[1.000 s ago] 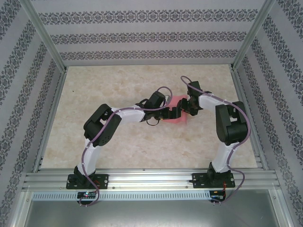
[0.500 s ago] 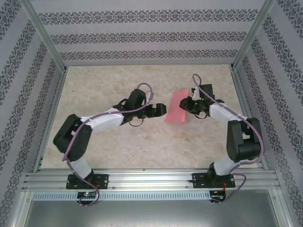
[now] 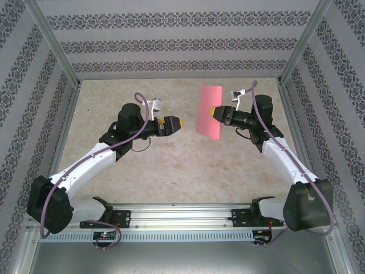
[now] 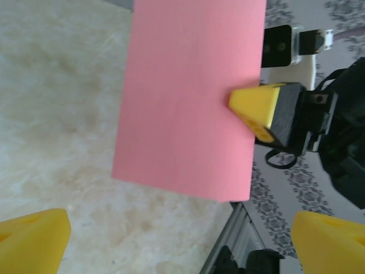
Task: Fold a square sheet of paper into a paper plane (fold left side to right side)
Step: Place a square sheet of paper at the center of the table.
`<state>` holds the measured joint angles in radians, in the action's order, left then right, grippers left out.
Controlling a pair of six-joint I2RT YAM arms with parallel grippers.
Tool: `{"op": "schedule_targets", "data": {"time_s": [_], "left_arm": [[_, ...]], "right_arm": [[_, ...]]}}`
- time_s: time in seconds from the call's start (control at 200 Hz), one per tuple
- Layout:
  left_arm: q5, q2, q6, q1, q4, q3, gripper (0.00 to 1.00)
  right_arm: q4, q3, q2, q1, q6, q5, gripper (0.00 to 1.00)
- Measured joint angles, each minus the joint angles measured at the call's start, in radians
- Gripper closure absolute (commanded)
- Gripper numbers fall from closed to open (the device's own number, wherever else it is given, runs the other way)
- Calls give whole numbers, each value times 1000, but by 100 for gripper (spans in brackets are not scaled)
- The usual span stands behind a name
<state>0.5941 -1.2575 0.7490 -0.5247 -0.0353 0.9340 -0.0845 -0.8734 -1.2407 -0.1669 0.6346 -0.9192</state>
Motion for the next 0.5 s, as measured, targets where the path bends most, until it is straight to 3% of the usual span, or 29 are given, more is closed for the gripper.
{"op": "schedule_targets", "data": {"time_s": [0.35, 0.435, 0.5], "left_arm": [[109, 4, -3, 1, -42, 55, 1], [128, 4, -2, 1, -56, 56, 6], [143, 4, 9, 1, -74, 56, 15]], "right_arm": [[-75, -131, 66, -143, 49, -115, 81], [-85, -156, 76, -167, 49, -130, 80], [-88, -164, 81, -176, 49, -133, 80]]}}
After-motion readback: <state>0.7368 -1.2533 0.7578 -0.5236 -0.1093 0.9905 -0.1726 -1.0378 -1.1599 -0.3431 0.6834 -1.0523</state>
